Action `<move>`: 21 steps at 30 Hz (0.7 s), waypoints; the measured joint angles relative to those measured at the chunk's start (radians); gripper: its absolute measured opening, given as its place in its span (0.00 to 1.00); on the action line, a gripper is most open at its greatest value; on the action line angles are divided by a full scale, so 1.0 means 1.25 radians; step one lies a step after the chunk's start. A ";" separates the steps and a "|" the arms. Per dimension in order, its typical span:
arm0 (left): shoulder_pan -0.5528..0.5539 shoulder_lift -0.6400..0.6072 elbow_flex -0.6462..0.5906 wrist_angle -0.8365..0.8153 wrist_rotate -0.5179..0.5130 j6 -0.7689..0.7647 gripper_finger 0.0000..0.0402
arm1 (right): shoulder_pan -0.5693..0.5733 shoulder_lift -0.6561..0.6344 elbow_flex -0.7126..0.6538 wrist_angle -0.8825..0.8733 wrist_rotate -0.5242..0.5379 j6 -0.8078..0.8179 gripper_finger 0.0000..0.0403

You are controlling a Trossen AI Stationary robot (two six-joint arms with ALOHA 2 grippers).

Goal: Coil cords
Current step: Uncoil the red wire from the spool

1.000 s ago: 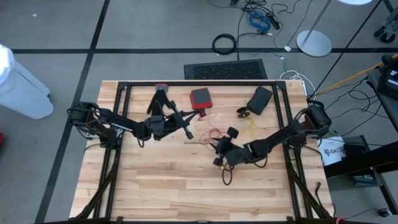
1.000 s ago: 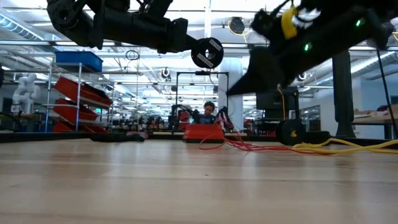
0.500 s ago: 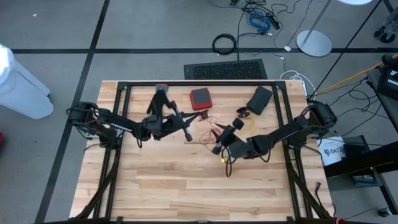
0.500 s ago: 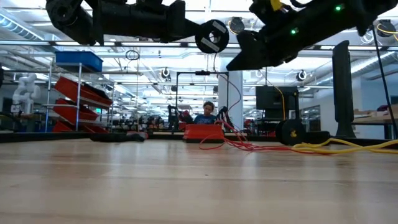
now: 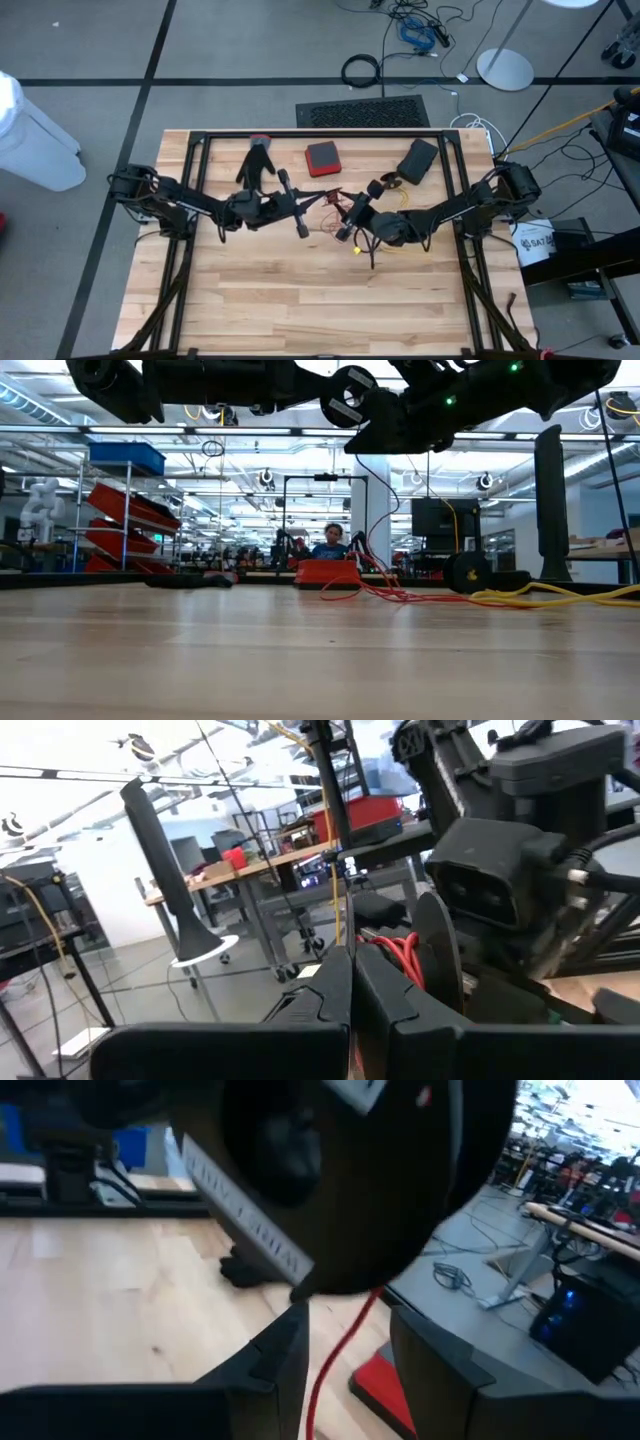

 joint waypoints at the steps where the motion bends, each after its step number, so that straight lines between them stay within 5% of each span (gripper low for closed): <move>1: -0.003 0.000 0.000 0.000 0.000 0.000 0.00 | -0.002 0.000 0.000 0.005 -0.002 -0.006 0.32; 8: -0.014 0.000 0.000 0.000 0.000 0.000 0.00 | -0.023 0.000 0.000 0.011 0.001 -0.009 0.29; 15: -0.015 0.000 0.000 -0.001 0.000 0.000 0.00 | -0.022 0.000 0.000 0.007 0.027 -0.031 0.03; 21: -0.012 0.000 0.000 -0.041 -0.013 0.007 0.00 | -0.010 0.000 0.000 0.000 0.143 -0.053 0.00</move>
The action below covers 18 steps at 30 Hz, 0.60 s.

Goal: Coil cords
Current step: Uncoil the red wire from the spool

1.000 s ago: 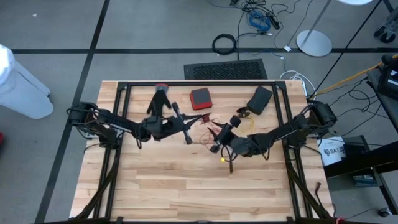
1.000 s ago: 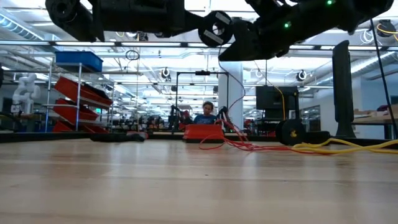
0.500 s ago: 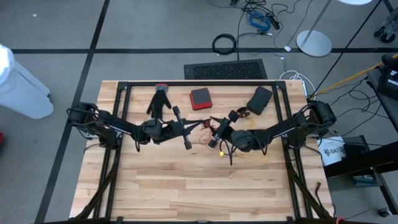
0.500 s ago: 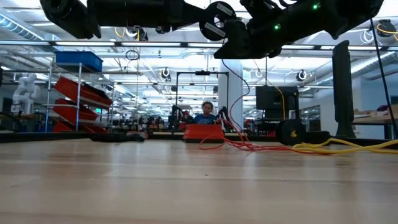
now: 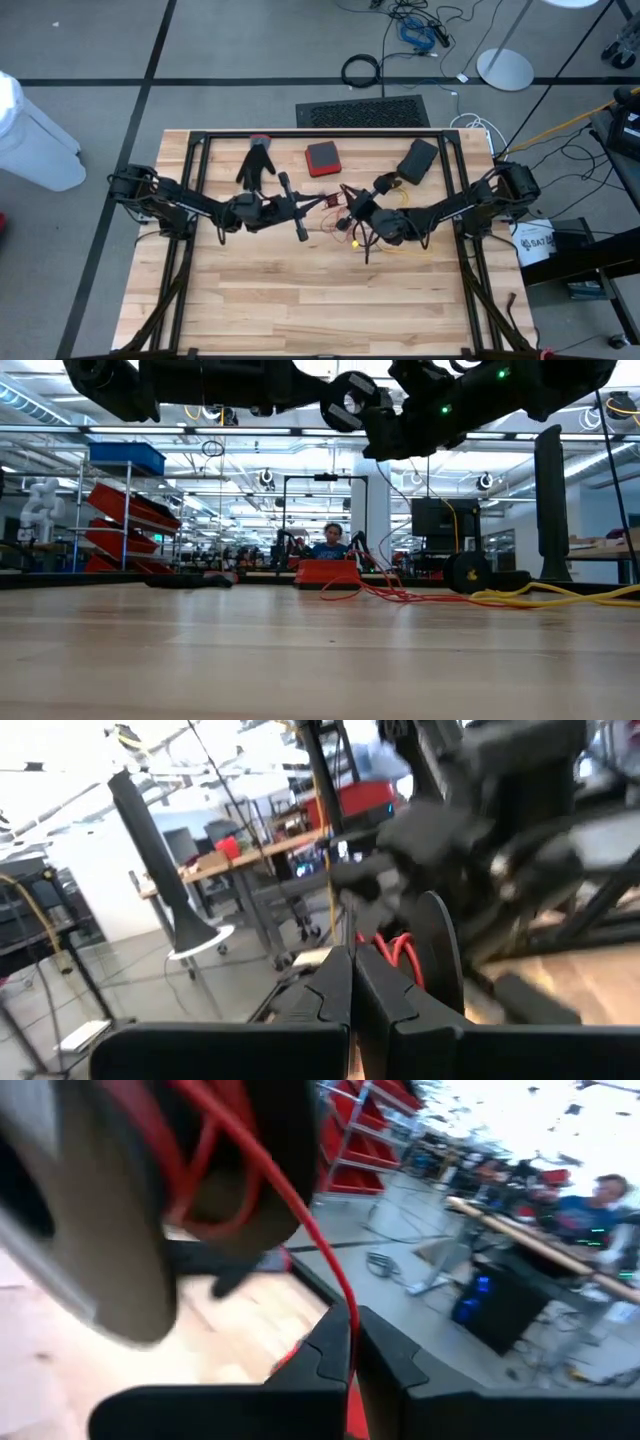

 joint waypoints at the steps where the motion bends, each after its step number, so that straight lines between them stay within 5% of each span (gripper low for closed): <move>1: 0.003 0.000 0.000 -0.014 -0.007 0.001 0.00 | 0.006 -0.004 0.000 -0.002 0.013 -0.008 0.00; 11: 0.025 0.000 0.000 -0.065 -0.099 0.066 0.00 | 0.071 -0.041 0.000 0.018 0.044 -0.051 0.00; 18: 0.047 0.000 0.000 -0.058 -0.114 0.075 0.00 | 0.072 -0.041 0.000 0.022 -0.149 -0.039 0.00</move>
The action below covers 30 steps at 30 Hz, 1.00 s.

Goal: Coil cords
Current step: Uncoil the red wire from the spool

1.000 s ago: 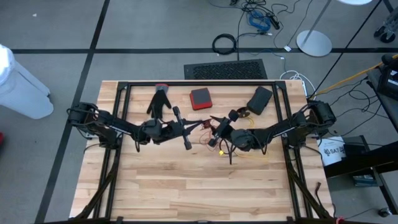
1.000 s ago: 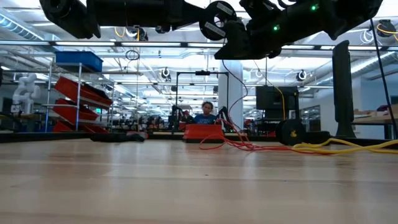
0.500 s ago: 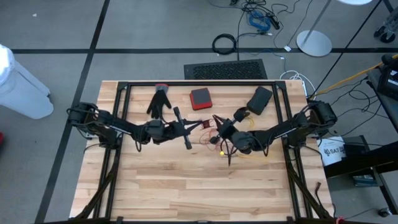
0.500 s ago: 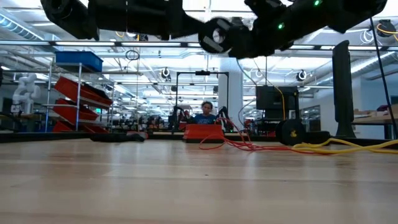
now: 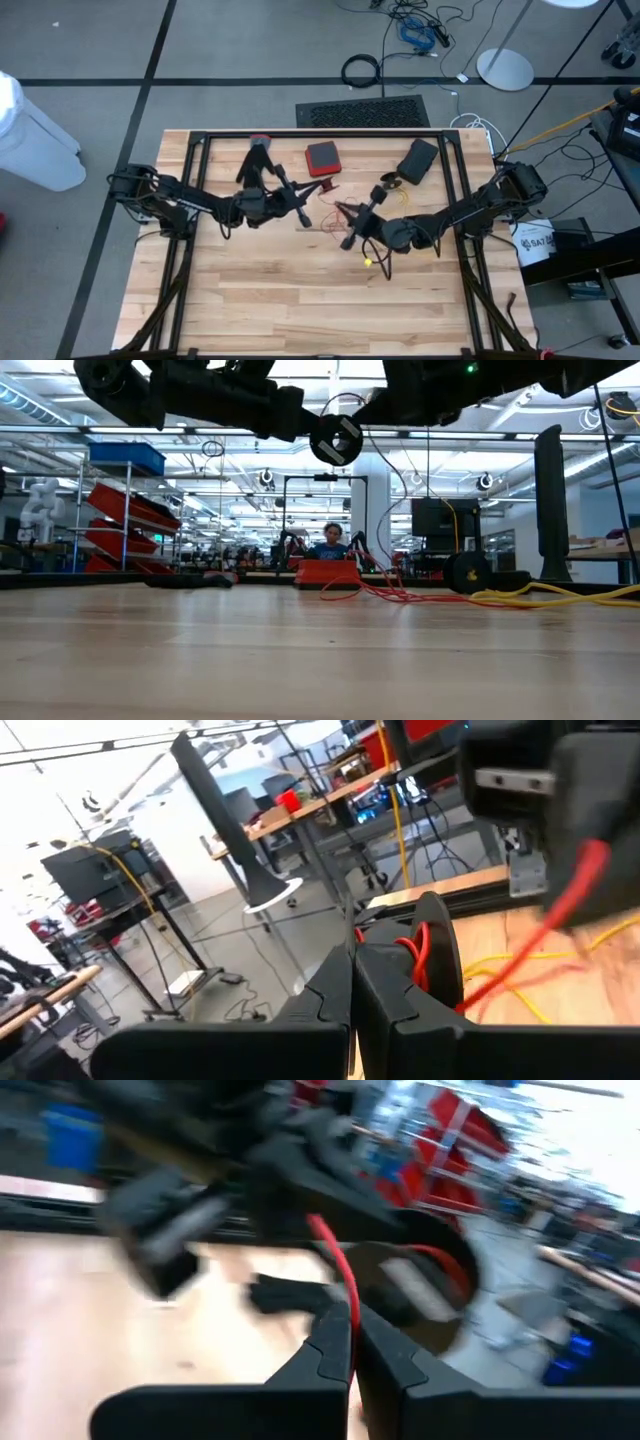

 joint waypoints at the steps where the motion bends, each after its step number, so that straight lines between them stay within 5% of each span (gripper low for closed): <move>1: 0.002 0.000 0.000 0.006 0.000 -0.012 0.00 | -0.005 0.000 0.000 -0.009 -0.042 0.006 0.00; 4: 0.009 0.000 0.000 0.033 0.009 -0.036 0.00 | -0.029 0.001 0.000 -0.049 -0.118 0.056 0.00; 11: 0.016 0.000 0.000 0.065 0.069 -0.082 0.00 | -0.093 0.005 0.000 -0.219 -0.101 0.210 0.00; 21: 0.014 0.000 0.000 -0.036 0.086 -0.075 0.00 | -0.062 0.001 0.000 -0.399 0.322 0.332 0.00; 30: 0.017 0.000 0.000 -0.153 0.029 -0.013 0.00 | 0.036 0.000 0.000 -0.293 0.452 0.208 0.00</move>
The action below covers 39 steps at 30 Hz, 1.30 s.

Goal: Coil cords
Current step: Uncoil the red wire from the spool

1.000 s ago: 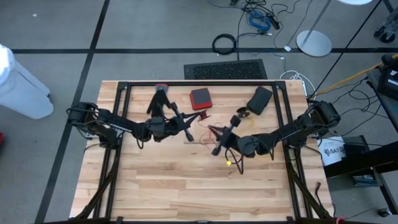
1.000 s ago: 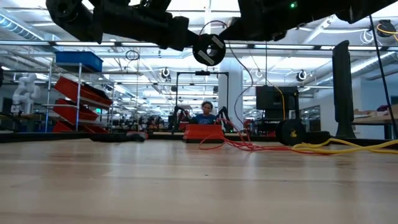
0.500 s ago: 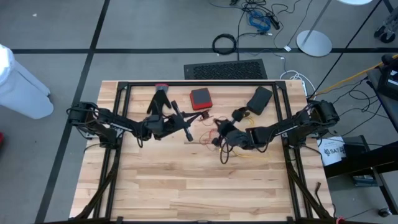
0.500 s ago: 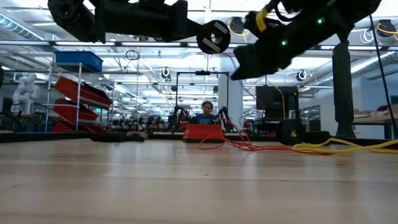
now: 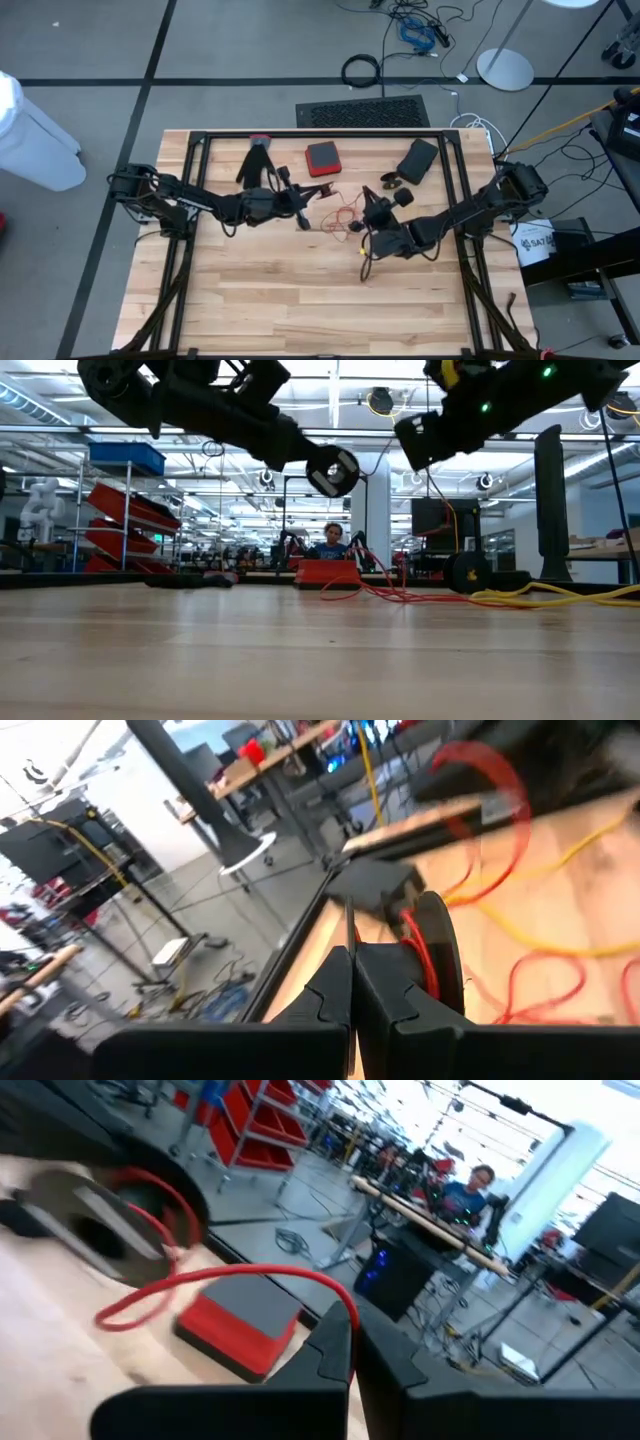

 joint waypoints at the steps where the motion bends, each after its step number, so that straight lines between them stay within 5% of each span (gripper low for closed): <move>1: 0.000 0.000 0.000 -0.007 -0.009 0.005 0.00 | 0.010 0.000 0.000 0.025 0.000 -0.026 0.00; 7: 0.002 0.000 0.000 -0.029 -0.061 0.046 0.00 | 0.065 -0.001 0.000 0.192 -0.038 -0.191 0.00; 13: 0.018 0.000 0.000 -0.022 -0.098 0.078 0.00 | 0.102 -0.001 0.000 0.300 -0.235 -0.272 0.00; 18: 0.033 0.000 0.000 0.034 -0.103 0.076 0.00 | 0.102 -0.001 0.000 0.283 -0.348 -0.211 0.00; 26: 0.047 0.000 0.000 0.171 -0.034 0.008 0.00 | 0.066 -0.001 0.000 0.174 -0.387 -0.092 0.00; 39: 0.048 -0.002 0.025 0.188 -0.012 -0.007 0.00 | 0.001 -0.001 0.000 -0.045 -0.424 0.098 0.00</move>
